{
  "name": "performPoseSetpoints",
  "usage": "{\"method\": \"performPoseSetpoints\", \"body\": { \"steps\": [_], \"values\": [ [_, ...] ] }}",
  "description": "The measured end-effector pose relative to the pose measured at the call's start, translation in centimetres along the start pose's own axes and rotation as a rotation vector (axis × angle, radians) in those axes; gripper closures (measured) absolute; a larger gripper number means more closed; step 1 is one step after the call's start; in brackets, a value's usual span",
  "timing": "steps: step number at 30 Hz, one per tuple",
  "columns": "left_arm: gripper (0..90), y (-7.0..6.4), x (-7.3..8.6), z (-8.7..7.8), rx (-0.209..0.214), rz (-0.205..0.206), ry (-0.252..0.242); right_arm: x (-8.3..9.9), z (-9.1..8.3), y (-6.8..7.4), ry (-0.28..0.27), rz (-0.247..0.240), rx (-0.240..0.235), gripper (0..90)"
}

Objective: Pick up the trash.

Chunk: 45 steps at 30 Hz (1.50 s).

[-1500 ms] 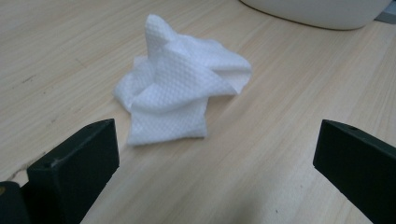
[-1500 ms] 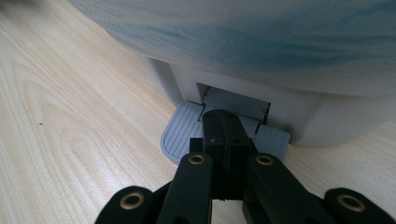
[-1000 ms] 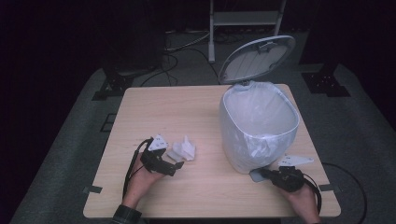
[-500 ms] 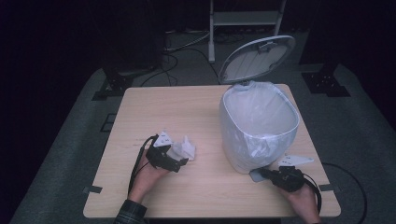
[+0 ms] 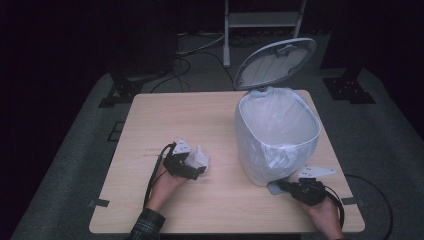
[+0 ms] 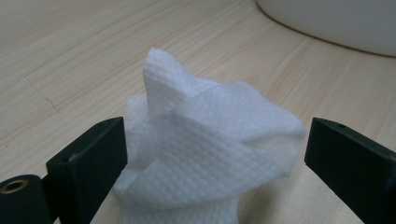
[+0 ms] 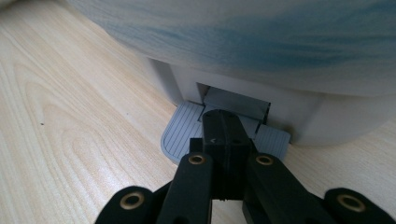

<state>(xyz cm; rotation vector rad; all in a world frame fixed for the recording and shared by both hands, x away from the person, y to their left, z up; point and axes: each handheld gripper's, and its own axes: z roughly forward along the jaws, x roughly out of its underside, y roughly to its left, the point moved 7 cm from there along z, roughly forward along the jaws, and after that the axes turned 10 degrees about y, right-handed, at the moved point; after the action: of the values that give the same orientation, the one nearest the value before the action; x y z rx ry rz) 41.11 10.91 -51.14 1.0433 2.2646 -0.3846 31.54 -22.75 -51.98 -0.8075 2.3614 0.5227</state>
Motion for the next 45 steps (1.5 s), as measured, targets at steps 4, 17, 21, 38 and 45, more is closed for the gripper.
{"method": "performPoseSetpoints", "body": {
  "steps": [4,17,21,38,45],
  "values": [
    [13.2,0.4,0.4,0.9,-0.007,0.002,0.026,0.0,0.0,0.0,0.000,-0.001,0.000,90.0],
    [52.1,0.3,0.7,0.8,-0.021,0.039,0.045,0.0,0.0,0.0,-0.001,-0.002,0.001,90.0],
    [59.4,0.2,0.8,0.7,-0.021,0.053,0.047,0.0,0.0,0.0,-0.001,-0.004,0.002,90.0],
    [75.4,-0.2,0.3,-0.7,0.069,0.029,-0.030,0.0,0.0,0.0,-0.002,-0.003,0.001,90.0],
    [76.9,-0.5,-0.4,-2.1,0.112,0.022,-0.068,0.0,0.0,0.0,-0.002,-0.002,0.001,90.0]
  ]
}}
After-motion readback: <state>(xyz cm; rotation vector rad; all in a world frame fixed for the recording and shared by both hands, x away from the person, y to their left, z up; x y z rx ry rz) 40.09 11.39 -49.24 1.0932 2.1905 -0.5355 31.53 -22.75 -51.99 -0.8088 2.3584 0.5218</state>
